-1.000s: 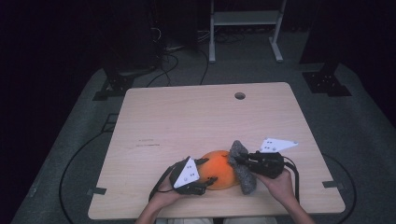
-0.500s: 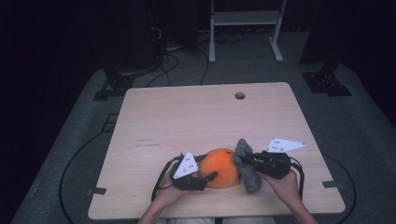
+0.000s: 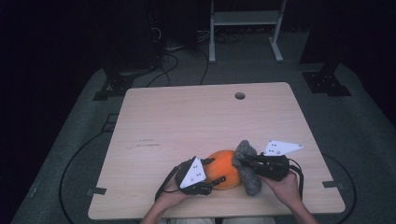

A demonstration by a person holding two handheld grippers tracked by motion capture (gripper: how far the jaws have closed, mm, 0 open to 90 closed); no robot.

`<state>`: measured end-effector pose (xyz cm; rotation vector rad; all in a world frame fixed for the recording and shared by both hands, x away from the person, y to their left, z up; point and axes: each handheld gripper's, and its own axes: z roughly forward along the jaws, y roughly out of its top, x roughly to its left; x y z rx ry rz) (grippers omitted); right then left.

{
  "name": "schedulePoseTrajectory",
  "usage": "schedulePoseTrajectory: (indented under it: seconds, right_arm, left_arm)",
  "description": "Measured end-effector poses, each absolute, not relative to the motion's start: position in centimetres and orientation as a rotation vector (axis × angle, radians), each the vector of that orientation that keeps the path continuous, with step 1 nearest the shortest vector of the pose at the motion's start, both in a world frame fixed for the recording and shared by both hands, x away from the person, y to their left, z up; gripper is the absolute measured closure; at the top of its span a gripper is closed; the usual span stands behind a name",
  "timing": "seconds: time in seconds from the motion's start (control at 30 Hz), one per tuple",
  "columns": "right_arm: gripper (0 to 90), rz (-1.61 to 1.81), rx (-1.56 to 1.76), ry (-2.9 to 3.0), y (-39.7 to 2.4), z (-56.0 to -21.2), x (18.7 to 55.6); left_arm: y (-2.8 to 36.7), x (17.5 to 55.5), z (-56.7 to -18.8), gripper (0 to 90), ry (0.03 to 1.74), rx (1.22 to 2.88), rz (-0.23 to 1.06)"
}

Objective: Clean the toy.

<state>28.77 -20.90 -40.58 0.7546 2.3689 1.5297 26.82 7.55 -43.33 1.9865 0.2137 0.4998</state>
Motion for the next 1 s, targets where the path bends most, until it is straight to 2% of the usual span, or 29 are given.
schedulePoseTrajectory:
  seconds: [0.07,0.17,0.23,0.3,0.43,0.57,0.63,0.87,1.0]
  right_arm:
    - [80.7,1.512,0.719,2.383,-20.3,-40.4,28.6]
    - [80.8,1.484,0.727,2.409,-19.9,-41.0,28.9]
    - [80.7,1.471,0.748,2.415,-20.2,-41.2,29.1]
    - [80.7,1.466,0.757,2.416,-20.3,-41.0,29.1]
    - [80.7,1.52,0.643,2.407,-19.5,-39.3,27.9]
    - [80.8,1.46,0.49,2.452,-16.8,-38.2,26.7]
    - [80.9,1.427,0.485,2.457,-16.4,-38.5,26.8]
    - [81.0,1.464,0.713,2.401,-20.0,-39.5,28.9]
    - [81.0,1.487,0.744,2.417,-20.3,-40.2,29.3]
  left_arm:
    - [7.7,26.9,-43.3,34.9,0.219,1.986,0.496]
    - [8.0,27.6,-43.2,19.5,0.333,1.973,0.477]
    - [8.1,28.2,-43.3,16.9,0.398,1.974,0.408]
    - [8.1,28.2,-43.4,23.4,0.392,1.969,0.395]
    - [7.5,27.4,-43.2,32.6,0.303,1.991,0.467]
    - [6.6,26.3,-43.1,35.0,0.175,2.032,0.563]
    - [6.6,26.2,-43.2,36.5,0.164,2.047,0.58]
    - [7.3,26.6,-43.5,37.3,0.192,2.045,0.543]
    - [8.0,27.4,-43.6,37.5,0.222,2.056,0.507]
